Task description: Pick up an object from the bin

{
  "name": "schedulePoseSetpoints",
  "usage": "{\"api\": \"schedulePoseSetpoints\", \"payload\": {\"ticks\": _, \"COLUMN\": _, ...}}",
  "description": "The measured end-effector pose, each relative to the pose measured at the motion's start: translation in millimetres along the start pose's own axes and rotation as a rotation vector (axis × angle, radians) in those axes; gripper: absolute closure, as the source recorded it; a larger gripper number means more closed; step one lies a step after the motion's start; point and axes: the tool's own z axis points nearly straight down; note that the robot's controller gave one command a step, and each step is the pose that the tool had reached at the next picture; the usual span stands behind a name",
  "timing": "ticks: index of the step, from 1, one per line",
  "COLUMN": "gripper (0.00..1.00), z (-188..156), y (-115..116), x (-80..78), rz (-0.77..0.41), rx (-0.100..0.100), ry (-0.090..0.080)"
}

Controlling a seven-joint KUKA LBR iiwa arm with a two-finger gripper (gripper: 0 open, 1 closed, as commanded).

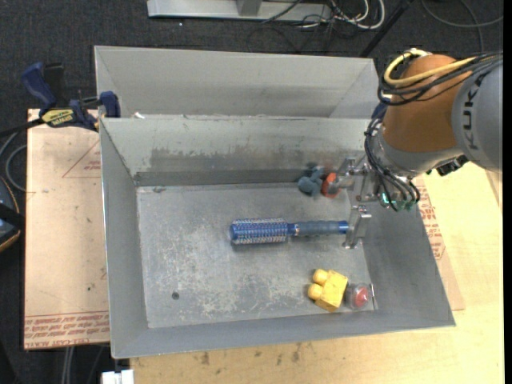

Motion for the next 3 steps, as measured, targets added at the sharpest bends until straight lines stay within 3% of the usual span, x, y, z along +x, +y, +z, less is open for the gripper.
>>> {"api": "schedulePoseSetpoints", "payload": {"ticks": 1, "gripper": 0.0, "z": 78, "y": 95, "x": -14.4, "rz": -0.154, "rx": 0.001, "ry": -0.016}}
{"api": "schedulePoseSetpoints", "payload": {"ticks": 2, "gripper": 0.0, "z": 48, "y": 127, "x": -7.8, "rz": -0.242, "rx": 0.0, "ry": -0.011}}
{"api": "schedulePoseSetpoints", "payload": {"ticks": 3, "gripper": 0.0, "z": 47, "y": 122, "x": -15.9, "rz": -0.166, "rx": 0.0, "ry": -0.01}}
